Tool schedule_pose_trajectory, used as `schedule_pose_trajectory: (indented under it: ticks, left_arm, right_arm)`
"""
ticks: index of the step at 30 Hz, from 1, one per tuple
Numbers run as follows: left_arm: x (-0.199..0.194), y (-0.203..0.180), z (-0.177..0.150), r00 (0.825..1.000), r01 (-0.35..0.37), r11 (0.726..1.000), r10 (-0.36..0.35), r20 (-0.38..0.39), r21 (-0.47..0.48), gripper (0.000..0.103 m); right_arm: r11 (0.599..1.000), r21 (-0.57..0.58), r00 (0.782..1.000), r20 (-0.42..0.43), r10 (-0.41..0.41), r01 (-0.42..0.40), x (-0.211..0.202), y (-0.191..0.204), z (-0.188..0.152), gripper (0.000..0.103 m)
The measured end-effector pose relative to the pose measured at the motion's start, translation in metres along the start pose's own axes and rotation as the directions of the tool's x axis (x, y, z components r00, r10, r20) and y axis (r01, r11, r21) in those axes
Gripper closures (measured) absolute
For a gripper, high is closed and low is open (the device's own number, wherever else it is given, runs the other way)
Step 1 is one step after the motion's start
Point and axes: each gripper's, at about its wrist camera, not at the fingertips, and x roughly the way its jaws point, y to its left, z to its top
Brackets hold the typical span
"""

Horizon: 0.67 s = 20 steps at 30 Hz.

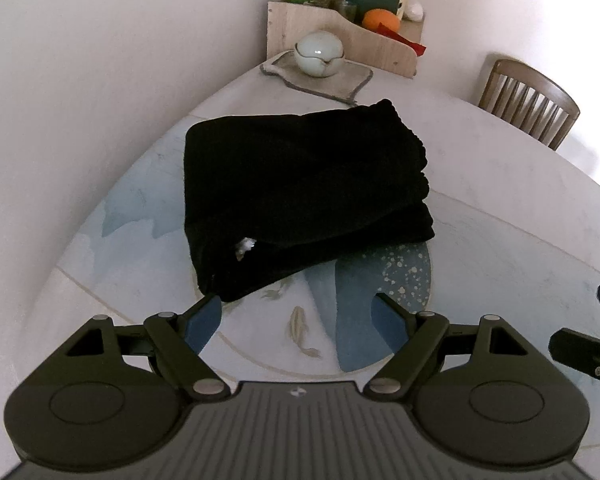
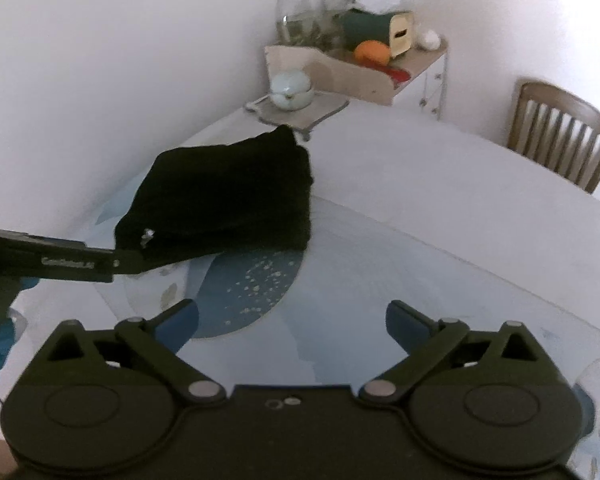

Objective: Fold clothes

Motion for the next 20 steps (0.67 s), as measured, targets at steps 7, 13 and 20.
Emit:
schedule_pose_trajectory:
  ticks: [7, 13, 20]
  left_arm:
    - [-0.002, 0.001, -0.001, 1.000, 0.011, 1.000, -0.011, 0.002, -0.001, 0.021]
    - [0.000, -0.004, -0.003, 1.000, 0.014, 1.000, -0.014, -0.011, 0.010, 0.021]
    - [0.002, -0.004, -0.003, 0.999, 0.028, 1.000, -0.027, -0.024, 0.014, 0.020]
  right_arm:
    - [0.999, 0.042, 1.000, 0.005, -0.007, 0.007, -0.007, -0.006, 0.004, 0.000]
    - [0.993, 0.115, 1.000, -0.001, -0.001, 0.002, -0.009, -0.015, 0.003, 0.000]
    - [0.994, 0.112, 1.000, -0.012, 0.002, -0.001, -0.007, -0.013, -0.002, 0.000]
